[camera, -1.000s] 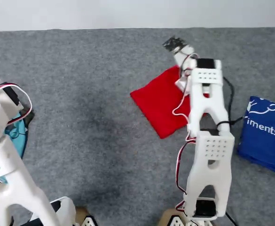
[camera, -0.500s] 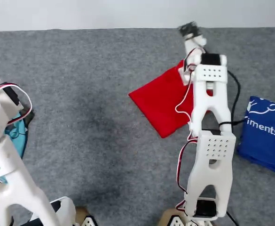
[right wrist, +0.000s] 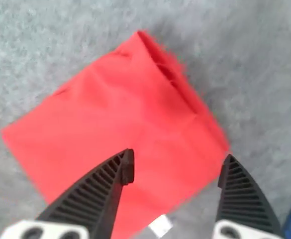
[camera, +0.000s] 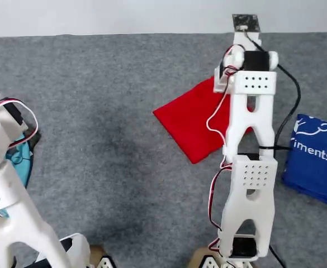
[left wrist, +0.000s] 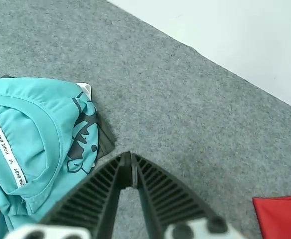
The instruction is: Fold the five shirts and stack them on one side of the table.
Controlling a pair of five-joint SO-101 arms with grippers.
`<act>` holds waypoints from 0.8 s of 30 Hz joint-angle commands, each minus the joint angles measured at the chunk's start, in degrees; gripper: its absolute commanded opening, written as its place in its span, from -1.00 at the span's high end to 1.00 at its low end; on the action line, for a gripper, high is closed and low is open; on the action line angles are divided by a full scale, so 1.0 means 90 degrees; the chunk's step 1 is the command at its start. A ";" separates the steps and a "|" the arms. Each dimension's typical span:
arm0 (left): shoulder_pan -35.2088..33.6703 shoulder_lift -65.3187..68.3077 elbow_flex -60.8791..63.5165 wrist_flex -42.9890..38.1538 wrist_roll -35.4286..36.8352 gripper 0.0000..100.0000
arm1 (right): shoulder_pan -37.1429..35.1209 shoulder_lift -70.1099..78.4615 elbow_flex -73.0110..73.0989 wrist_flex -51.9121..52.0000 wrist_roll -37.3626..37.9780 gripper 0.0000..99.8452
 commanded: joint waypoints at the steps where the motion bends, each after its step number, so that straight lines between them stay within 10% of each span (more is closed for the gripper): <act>1: 0.0010 -0.0107 -0.0005 -0.0137 -0.0059 0.99 | -0.0151 -0.0239 -0.0020 0.0259 -0.0840 0.44; 11: 0.0010 -0.0117 -0.0005 -0.0127 -0.0059 0.99 | -0.0288 -0.0249 0.1504 0.0249 -0.3741 0.44; 24: 0.0010 -0.0147 0.0230 -0.0137 -0.0059 0.99 | -0.0698 0.0698 0.1280 -0.0503 -0.4308 -0.01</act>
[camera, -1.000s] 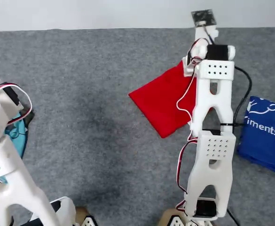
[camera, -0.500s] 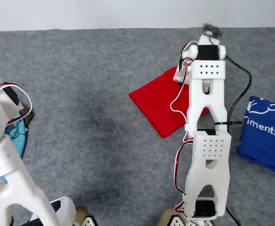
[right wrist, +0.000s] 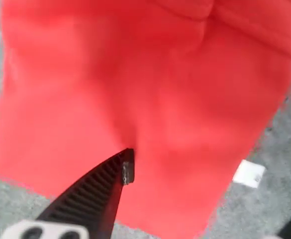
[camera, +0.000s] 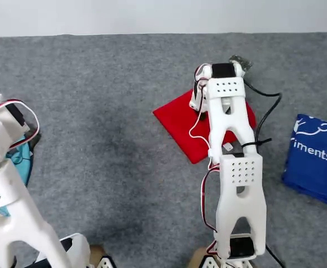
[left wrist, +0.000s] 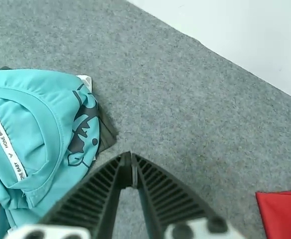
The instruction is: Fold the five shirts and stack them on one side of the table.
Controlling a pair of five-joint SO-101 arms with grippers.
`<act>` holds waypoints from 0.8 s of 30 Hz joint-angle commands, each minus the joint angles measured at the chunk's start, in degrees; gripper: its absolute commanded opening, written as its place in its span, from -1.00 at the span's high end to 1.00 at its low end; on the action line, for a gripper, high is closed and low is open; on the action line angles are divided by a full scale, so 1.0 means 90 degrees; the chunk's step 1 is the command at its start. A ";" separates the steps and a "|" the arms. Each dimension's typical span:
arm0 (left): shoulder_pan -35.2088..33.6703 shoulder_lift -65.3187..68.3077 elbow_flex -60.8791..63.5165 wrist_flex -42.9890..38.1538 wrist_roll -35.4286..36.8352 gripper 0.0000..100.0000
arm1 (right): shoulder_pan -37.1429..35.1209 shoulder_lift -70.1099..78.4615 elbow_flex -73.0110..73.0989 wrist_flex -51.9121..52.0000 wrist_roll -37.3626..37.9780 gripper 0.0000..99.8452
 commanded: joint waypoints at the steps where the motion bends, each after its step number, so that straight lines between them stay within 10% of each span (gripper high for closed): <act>1: 0.0010 -0.0137 -0.0005 -0.0137 -0.0059 0.99 | -0.0063 0.0083 -0.0264 -0.0376 -0.0078 -0.01; 11: 0.0010 -0.0107 -0.0005 -0.0137 -0.0059 0.99 | -0.0142 0.1050 -0.0264 -0.2125 0.0176 0.23; 24: 0.0010 -0.0107 -0.0005 -0.0137 -0.0059 0.99 | -0.0083 0.1128 -0.0303 -0.1538 0.0332 0.90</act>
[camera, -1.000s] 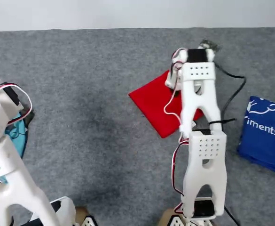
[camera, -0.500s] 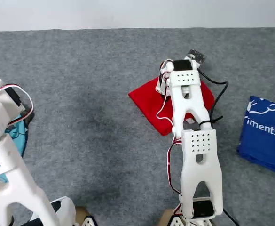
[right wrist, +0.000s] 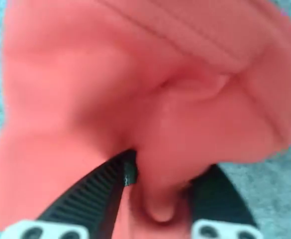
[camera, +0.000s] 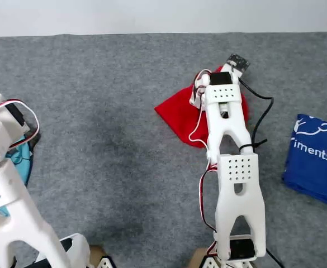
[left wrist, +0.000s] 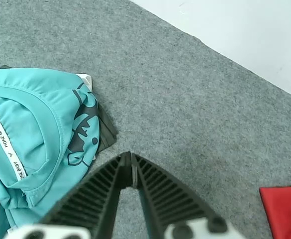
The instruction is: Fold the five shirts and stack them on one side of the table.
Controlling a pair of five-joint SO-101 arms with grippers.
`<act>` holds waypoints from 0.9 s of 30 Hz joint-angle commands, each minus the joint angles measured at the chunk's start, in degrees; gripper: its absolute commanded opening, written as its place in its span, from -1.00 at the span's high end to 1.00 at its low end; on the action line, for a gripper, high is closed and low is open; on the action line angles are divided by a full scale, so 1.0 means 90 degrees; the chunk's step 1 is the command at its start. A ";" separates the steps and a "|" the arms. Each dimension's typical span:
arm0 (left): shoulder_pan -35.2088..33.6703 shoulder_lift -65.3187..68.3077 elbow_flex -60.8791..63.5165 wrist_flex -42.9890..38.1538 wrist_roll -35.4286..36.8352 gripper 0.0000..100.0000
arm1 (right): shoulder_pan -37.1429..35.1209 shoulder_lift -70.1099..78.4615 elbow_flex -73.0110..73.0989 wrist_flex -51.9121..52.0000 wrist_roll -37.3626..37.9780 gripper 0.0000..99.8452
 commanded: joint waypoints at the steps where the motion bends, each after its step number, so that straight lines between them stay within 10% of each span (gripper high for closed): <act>1: 0.0010 -0.0107 -0.0015 -0.0137 -0.0059 0.99 | -0.0024 0.0122 -0.0117 0.0122 0.0293 0.96; 16: 0.0000 -0.0156 -0.0034 -0.0127 -0.0059 0.99 | 0.1167 -0.0288 -0.2735 0.2144 0.2764 0.98; 27: 0.0000 -0.0156 -0.0034 -0.0137 -0.0059 0.99 | 0.2027 -0.3033 0.0381 0.2134 0.4308 0.98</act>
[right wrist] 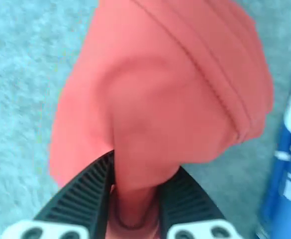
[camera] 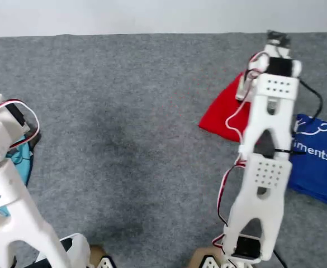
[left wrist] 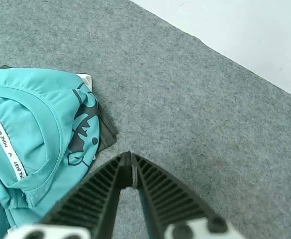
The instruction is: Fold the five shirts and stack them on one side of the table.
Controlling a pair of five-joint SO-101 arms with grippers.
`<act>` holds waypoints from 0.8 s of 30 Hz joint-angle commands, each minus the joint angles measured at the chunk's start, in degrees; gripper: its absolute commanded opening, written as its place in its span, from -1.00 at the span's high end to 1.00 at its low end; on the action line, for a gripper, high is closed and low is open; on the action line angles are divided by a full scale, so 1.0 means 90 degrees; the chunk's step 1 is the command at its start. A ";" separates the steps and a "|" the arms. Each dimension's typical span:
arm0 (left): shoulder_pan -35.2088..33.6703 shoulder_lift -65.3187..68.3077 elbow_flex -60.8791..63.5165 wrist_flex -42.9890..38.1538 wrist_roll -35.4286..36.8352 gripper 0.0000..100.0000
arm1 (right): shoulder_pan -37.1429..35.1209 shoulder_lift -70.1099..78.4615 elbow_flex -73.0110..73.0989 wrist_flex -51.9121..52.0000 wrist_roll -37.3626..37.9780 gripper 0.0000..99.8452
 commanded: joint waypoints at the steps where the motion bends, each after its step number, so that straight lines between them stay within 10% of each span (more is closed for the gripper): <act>1: 0.0000 -0.0156 -0.0034 -0.0137 -0.0059 0.99 | 0.0230 -0.1646 0.1260 0.0278 0.0488 0.98; 24: 0.0020 -0.0156 -0.0034 -0.0127 -0.0049 0.99 | 0.2906 -0.2799 0.2540 0.0269 0.3380 0.98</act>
